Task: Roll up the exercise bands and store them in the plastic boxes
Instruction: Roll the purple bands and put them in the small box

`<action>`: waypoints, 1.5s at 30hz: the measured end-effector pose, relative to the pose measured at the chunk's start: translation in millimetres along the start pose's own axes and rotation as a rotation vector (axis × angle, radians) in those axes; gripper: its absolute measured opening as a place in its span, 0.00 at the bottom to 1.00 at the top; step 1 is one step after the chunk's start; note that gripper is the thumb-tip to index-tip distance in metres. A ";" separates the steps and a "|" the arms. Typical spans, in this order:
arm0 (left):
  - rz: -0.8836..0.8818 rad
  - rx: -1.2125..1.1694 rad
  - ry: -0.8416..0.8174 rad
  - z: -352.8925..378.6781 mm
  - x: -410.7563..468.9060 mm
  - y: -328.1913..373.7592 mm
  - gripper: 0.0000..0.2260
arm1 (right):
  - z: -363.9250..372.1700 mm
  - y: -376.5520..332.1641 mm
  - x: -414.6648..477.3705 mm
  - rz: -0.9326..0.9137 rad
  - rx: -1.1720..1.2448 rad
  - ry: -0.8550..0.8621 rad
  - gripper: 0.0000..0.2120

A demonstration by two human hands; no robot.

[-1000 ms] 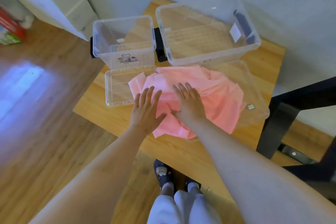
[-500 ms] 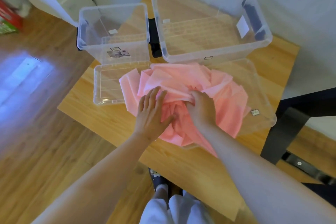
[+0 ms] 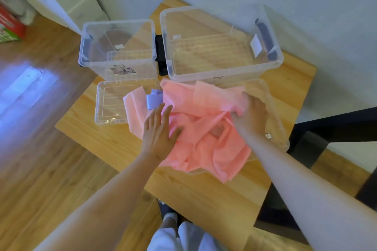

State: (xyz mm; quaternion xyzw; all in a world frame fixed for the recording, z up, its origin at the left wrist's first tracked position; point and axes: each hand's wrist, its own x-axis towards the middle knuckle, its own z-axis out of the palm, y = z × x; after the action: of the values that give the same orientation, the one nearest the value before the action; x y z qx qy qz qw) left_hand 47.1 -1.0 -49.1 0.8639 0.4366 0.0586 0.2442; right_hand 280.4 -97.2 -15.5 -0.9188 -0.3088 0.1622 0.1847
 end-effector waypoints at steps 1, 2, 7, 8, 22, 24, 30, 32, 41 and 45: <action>-0.016 -0.003 0.007 0.9 -1.2 -2.0 0.29 | 5.8 -2.8 -4.0 -0.076 -0.001 0.005 0.30; -0.024 -0.003 0.007 1.3 -2.0 -4.2 0.30 | 11.2 -8.9 -7.6 -0.155 0.015 0.014 0.30; -0.060 0.004 -0.006 2.3 0.6 -14.4 0.33 | 52.3 -57.0 -20.5 -0.479 0.005 -0.088 0.30; -0.067 0.000 -0.003 2.7 2.2 -16.2 0.33 | 62.2 -64.3 -23.3 -0.539 -0.015 -0.118 0.30; -0.097 0.028 0.002 -14.8 46.1 -38.5 0.26 | 92.1 -66.7 -19.9 -0.665 -0.175 -0.245 0.22; -0.123 0.026 -0.025 -15.5 58.7 -39.8 0.26 | 86.7 -55.6 -15.1 -0.647 -0.077 -0.213 0.20; -0.275 -0.103 -0.147 -8.5 84.9 -49.0 0.26 | 68.5 -20.8 -6.9 -0.436 -0.003 -0.207 0.18; -0.306 -0.154 -0.109 -7.2 88.2 -51.4 0.17 | 66.5 -13.4 -10.1 -0.413 -0.002 -0.240 0.19; -0.269 -0.543 0.177 -57.7 47.2 -44.8 0.07 | 58.9 -20.0 -22.8 -0.380 0.082 -0.270 0.21; -0.301 -0.669 0.344 -93.7 40.2 -48.1 0.07 | 54.0 -34.1 -25.9 -0.377 0.091 -0.275 0.24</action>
State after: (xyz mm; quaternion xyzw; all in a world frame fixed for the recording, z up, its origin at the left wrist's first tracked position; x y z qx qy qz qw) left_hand 7.3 89.2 5.5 0.6407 0.5493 0.3050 0.4412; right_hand 221.3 -75.2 -43.2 -0.8050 -0.4895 0.2620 0.2091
